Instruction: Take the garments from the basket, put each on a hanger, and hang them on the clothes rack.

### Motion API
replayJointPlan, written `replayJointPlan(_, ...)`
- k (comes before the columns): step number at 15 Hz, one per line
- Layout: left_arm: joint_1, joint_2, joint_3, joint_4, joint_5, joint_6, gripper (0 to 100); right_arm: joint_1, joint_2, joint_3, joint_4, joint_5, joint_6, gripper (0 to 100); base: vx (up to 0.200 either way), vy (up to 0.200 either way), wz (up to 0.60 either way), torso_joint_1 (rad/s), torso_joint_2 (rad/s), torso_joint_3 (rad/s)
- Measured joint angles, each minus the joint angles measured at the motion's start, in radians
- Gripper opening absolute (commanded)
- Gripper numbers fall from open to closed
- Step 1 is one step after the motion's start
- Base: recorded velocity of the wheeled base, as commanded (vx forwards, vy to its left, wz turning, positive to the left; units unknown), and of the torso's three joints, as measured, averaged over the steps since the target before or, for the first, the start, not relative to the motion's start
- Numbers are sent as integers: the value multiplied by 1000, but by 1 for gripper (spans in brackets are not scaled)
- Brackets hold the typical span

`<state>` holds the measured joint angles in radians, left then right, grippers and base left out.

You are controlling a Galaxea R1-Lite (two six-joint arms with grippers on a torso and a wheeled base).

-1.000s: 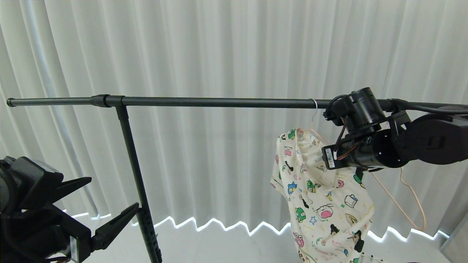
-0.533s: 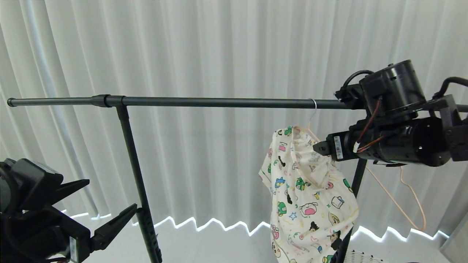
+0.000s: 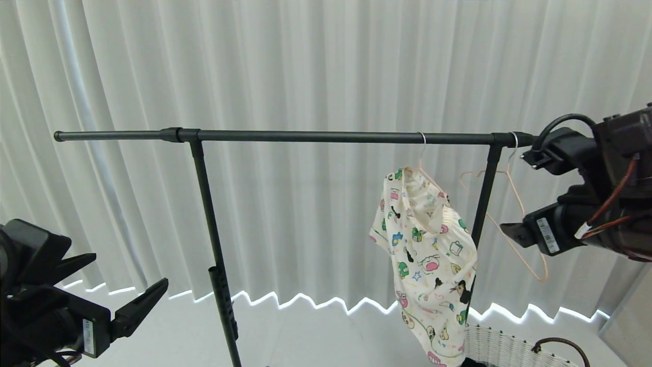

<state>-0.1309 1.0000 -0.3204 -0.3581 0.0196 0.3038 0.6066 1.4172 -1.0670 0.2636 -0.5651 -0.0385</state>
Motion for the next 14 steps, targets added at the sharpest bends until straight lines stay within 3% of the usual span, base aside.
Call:
replayJointPlan(3, 67, -6, 44, 1, 0, 0, 100, -137, -92, 104, -6, -20, -105, 100, -200, 0, 0, 2, -3, 4)
replayJointPlan(7, 184, -26, 163, 2, 2, 0, 100, -361, -243, 256, -33, -21, -159, 100, -200, 0, 0, 4, 6, 5)
replayJointPlan(9, 215, -57, 257, 10, 4, 0, 100, -433, -314, 342, -41, -21, -185, 100, -100, 0, 0, 1, 4, 4)
replayJointPlan(14, 239, -237, 316, 294, 54, -20, 100, -492, -389, 451, -61, -22, -201, 100, 0, 0, 0, 0, 0, 0)
